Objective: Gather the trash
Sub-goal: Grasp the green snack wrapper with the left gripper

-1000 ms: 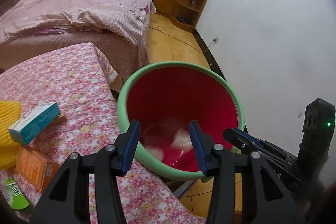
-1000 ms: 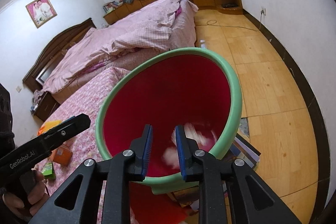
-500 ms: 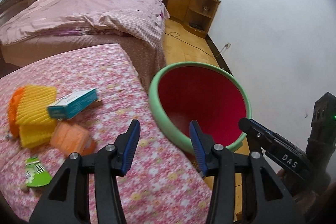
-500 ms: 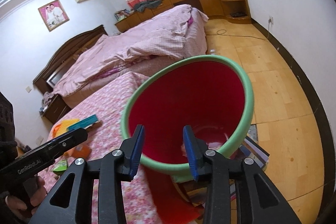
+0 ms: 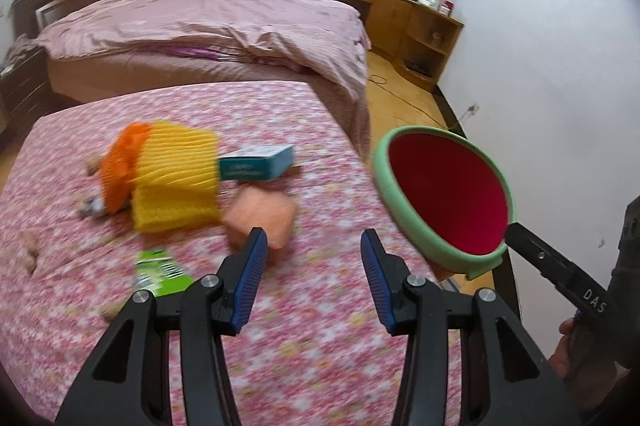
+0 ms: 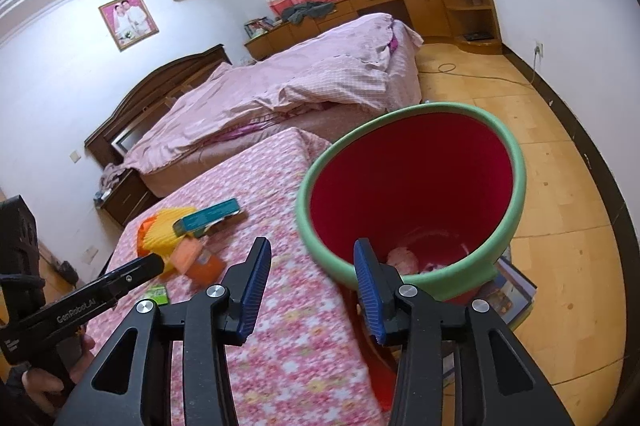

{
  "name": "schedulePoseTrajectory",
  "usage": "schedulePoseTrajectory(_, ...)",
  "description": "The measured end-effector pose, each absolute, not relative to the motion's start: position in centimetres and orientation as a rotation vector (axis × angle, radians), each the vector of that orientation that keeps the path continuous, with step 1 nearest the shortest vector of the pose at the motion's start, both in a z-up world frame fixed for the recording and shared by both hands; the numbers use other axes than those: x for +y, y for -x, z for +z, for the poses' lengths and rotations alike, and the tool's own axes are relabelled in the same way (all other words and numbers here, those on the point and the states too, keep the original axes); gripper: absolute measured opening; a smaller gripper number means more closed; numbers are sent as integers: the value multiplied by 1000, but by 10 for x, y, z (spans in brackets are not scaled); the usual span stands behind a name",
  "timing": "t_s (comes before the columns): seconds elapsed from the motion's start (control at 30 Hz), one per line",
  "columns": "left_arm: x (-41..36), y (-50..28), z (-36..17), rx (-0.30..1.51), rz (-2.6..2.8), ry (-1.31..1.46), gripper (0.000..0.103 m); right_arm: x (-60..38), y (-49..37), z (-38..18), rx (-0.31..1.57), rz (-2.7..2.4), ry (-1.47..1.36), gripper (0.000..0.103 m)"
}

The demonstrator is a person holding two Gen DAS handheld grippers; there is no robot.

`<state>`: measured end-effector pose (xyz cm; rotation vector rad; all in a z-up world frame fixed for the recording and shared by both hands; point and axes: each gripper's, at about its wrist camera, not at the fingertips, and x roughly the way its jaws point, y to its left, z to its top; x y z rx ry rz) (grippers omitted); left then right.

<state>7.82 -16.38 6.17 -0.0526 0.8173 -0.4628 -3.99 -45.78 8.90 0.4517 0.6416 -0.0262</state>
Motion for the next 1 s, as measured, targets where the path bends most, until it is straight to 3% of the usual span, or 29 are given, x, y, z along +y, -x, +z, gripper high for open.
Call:
schedulePoseTrajectory(0.5, -90, -91, 31, 871, -271, 126, 49, -423, 45, 92, 674, -5, -423, 48)
schedulePoseTrajectory(0.87, -88, -109, -1, 952, -251, 107, 49, -408, 39, 85, 706, 11, -407, 48)
schedulePoseTrajectory(1.0, -89, -110, -9, 960, -230, 103, 55, -406, 36, 83, 714, 17, -406, 48)
